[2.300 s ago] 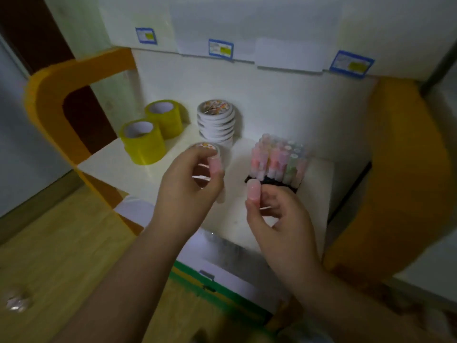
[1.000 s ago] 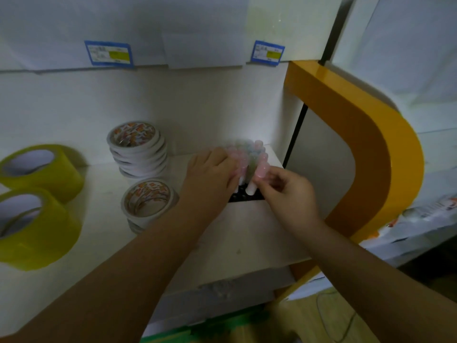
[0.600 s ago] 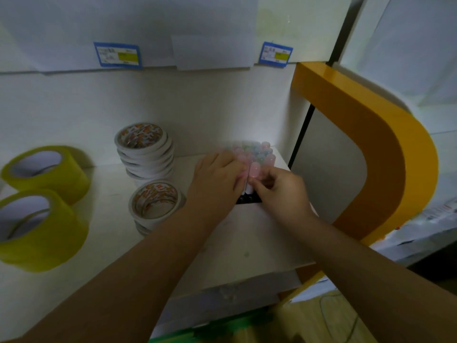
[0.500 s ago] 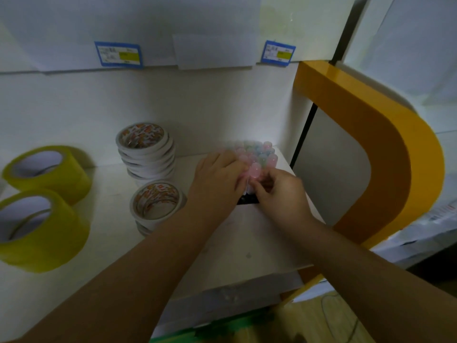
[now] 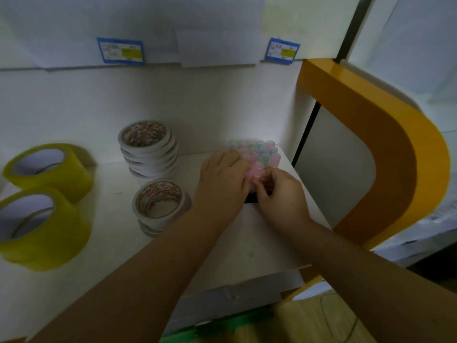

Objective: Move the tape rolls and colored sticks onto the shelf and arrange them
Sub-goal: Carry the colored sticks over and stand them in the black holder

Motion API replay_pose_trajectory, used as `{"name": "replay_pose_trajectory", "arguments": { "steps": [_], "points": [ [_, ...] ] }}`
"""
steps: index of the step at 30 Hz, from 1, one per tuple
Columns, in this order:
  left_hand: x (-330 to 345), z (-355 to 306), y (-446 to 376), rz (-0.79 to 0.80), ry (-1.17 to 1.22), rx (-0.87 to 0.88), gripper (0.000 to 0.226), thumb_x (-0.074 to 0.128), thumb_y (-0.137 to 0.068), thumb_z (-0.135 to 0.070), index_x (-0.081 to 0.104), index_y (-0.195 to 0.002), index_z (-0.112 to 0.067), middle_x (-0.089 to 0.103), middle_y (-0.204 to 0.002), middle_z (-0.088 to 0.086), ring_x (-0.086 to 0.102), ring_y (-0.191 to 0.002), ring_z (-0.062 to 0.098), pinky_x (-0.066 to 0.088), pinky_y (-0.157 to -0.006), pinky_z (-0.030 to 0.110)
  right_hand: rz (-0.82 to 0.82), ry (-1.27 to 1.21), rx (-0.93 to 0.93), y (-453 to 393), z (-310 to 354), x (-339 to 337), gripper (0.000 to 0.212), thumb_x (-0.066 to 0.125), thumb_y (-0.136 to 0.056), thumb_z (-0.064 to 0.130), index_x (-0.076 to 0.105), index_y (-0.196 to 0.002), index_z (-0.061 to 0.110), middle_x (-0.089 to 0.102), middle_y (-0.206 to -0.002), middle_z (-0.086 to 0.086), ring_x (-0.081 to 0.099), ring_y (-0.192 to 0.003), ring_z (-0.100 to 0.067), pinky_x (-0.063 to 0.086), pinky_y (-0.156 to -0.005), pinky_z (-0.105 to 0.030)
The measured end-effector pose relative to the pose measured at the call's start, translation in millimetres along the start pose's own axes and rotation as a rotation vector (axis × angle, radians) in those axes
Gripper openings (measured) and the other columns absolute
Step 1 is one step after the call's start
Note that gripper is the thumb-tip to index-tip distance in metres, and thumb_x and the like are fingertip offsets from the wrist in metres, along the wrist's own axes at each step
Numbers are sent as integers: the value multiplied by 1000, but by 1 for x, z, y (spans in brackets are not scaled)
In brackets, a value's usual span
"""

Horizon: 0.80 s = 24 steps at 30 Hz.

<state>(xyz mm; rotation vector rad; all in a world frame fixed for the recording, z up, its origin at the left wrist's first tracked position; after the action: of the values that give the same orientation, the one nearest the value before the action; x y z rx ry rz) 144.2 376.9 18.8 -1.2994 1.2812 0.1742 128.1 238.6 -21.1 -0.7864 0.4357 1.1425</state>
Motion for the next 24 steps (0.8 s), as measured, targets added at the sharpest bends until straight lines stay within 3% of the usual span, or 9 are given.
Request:
{"name": "replay_pose_trajectory", "arguments": {
  "steps": [3, 6, 12, 16, 20, 24],
  "points": [
    [-2, -1, -2, 63, -4, -39, 25, 61, -75, -25, 66, -98, -16, 60, -102, 3, 54, -93, 28, 45, -80, 41, 35, 23, 13, -3, 1, 0, 8, 62, -95, 25, 63, -87, 22, 66, -82, 6, 59, -75, -9, 42, -65, -16],
    [-6, -3, -1, 129, 32, -94, 33, 58, -73, -26, 70, -102, -14, 63, -103, 4, 57, -95, 30, 49, -82, 44, 63, -4, 54, -4, 1, -1, 11, 62, -94, 23, 66, -84, 24, 68, -80, 6, 62, -75, -10, 46, -69, -24],
    [-26, -10, 1, 111, 192, -230, 56, 63, -73, -36, 66, -125, -15, 66, -123, 7, 63, -108, 29, 50, -97, 40, 24, -137, 90, 12, 0, -21, 13, 65, -93, 25, 66, -80, 22, 68, -80, 6, 63, -77, -8, 53, -76, -30],
    [-46, -25, 18, 47, 223, -247, 54, 64, -75, -30, 66, -126, -10, 66, -123, 8, 62, -110, 23, 45, -100, 30, -47, -193, 43, 37, 10, -56, 16, 71, -91, 23, 60, -96, 33, 64, -95, 9, 60, -84, 0, 47, -72, -17],
    [-61, -50, 32, 69, 214, -227, 55, 76, -76, -8, 63, -129, -11, 62, -128, 7, 57, -116, 22, 38, -100, 25, 18, -208, 0, 67, 19, -97, 21, 71, -90, 26, 59, -107, 33, 59, -106, 13, 57, -95, -1, 49, -80, -17],
    [-79, -95, 33, 98, 126, -133, 57, 78, -77, -13, 60, -131, -16, 59, -131, 3, 53, -120, 25, 42, -105, 38, 111, -180, -58, 101, 14, -146, 26, 72, -89, 26, 61, -112, 33, 58, -107, 13, 56, -96, 2, 49, -82, -14]
  ]
}}
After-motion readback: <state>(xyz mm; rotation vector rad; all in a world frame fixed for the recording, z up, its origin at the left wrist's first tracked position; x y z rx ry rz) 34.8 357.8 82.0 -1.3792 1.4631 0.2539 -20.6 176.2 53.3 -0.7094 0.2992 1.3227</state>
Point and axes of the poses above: each hand's wrist, its own y-axis away from the middle knuckle, its own x-axis out of the palm, z = x × y, the point moved 7 cm from there along -y, towards the middle knuckle
